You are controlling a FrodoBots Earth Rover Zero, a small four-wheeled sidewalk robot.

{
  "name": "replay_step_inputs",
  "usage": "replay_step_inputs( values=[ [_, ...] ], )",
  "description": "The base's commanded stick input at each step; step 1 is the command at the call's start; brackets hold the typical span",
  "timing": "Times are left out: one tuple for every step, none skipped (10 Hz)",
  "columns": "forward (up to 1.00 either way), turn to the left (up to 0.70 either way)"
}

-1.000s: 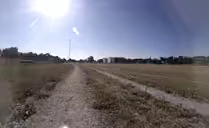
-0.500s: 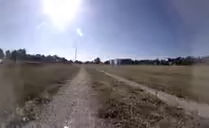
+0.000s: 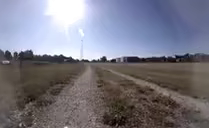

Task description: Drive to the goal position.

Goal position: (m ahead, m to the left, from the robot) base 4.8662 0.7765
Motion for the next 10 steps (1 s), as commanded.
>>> replay_step_inputs(
  values=[
    [0.50,0.00],
    [0.50,0.00],
    [0.50,0.00],
    [0.50,0.00],
    [0.50,0.00],
    [0.50,0.00],
    [0.50,0.00],
    [0.50,0.00],
    [0.50,0.00],
    [0.50,0.00]
  ],
)
